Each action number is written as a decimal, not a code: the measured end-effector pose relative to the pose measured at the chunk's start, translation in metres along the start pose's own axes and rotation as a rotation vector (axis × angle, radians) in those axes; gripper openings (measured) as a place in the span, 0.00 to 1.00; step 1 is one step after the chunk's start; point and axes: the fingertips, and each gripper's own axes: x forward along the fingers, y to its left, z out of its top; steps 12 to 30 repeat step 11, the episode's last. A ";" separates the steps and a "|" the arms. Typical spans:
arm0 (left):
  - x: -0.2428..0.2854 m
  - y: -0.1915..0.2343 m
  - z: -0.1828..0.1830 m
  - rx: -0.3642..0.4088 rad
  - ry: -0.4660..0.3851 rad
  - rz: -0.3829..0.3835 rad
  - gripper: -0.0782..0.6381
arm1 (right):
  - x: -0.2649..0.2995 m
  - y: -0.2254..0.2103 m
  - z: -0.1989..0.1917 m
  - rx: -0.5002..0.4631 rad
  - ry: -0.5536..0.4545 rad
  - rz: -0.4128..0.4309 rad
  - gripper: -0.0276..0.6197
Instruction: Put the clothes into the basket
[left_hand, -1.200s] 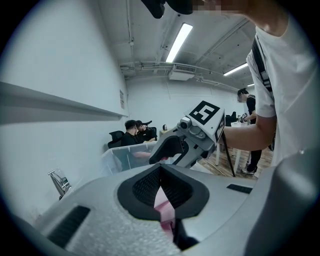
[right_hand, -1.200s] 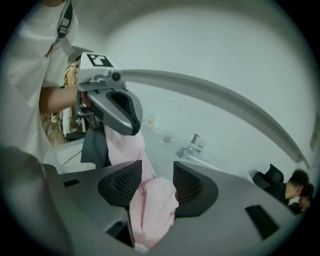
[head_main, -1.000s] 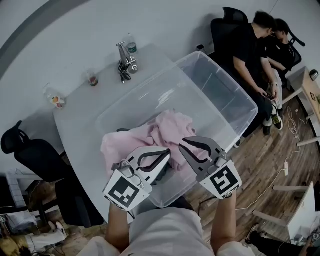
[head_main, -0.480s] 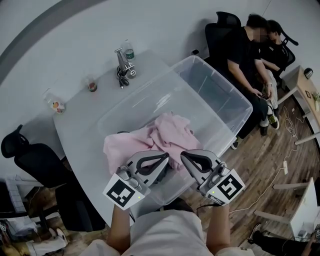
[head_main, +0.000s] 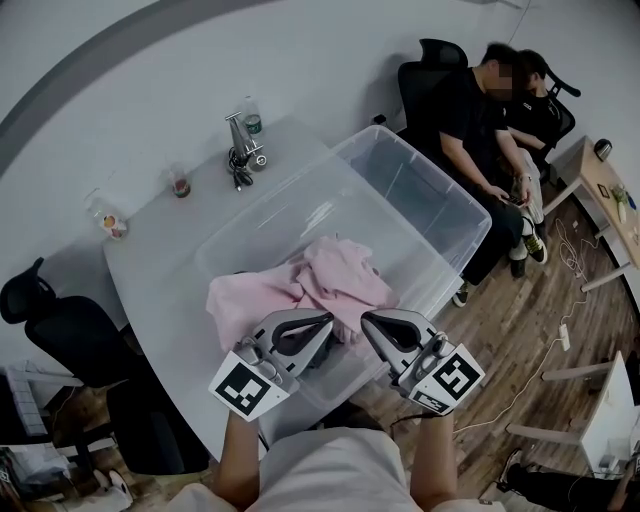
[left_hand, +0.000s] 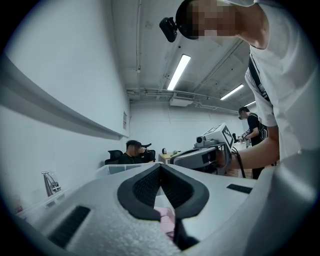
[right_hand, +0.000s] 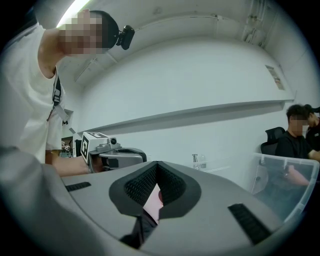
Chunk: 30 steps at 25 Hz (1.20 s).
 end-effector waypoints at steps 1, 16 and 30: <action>-0.001 -0.001 0.000 0.000 -0.002 -0.002 0.11 | -0.001 0.001 0.000 -0.001 0.000 -0.004 0.05; -0.007 -0.007 -0.002 0.003 0.000 -0.013 0.11 | -0.007 0.006 -0.002 0.002 -0.004 -0.023 0.05; -0.007 -0.007 -0.002 0.003 0.000 -0.013 0.11 | -0.007 0.006 -0.002 0.002 -0.004 -0.023 0.05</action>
